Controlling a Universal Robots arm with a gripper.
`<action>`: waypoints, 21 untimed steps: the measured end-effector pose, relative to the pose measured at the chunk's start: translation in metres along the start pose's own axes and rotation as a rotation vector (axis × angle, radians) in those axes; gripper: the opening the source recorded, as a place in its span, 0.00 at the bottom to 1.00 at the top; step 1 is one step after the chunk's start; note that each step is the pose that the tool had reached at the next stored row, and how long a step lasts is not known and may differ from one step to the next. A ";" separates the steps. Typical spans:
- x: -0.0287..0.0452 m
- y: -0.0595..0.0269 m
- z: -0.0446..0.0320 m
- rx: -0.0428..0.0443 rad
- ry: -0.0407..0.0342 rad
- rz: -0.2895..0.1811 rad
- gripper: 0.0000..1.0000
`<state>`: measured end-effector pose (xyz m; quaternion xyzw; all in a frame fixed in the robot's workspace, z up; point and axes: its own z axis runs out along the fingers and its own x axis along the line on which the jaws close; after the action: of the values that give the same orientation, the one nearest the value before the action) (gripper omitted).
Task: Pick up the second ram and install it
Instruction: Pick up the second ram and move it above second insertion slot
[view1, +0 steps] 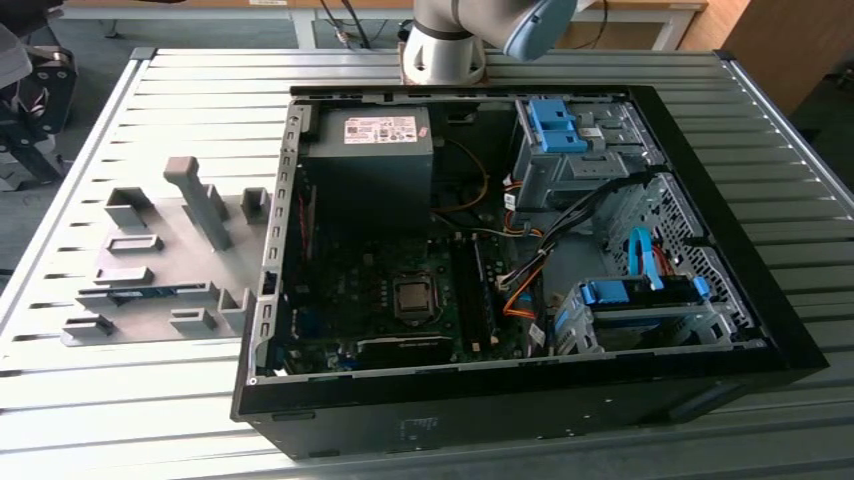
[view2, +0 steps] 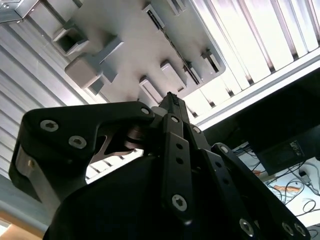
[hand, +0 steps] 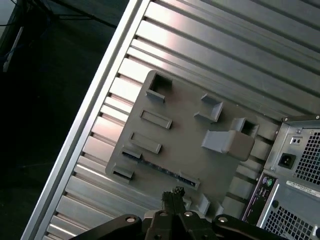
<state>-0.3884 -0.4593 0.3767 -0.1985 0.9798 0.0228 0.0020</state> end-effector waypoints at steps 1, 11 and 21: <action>0.0001 0.0000 0.0000 -0.0001 0.0004 -0.007 0.10; 0.0007 0.0003 0.0000 -0.0010 0.0033 -0.075 0.10; 0.0008 0.0004 0.0001 -0.0019 0.0065 -0.151 0.10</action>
<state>-0.3893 -0.4593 0.3767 -0.2717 0.9621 0.0229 0.0003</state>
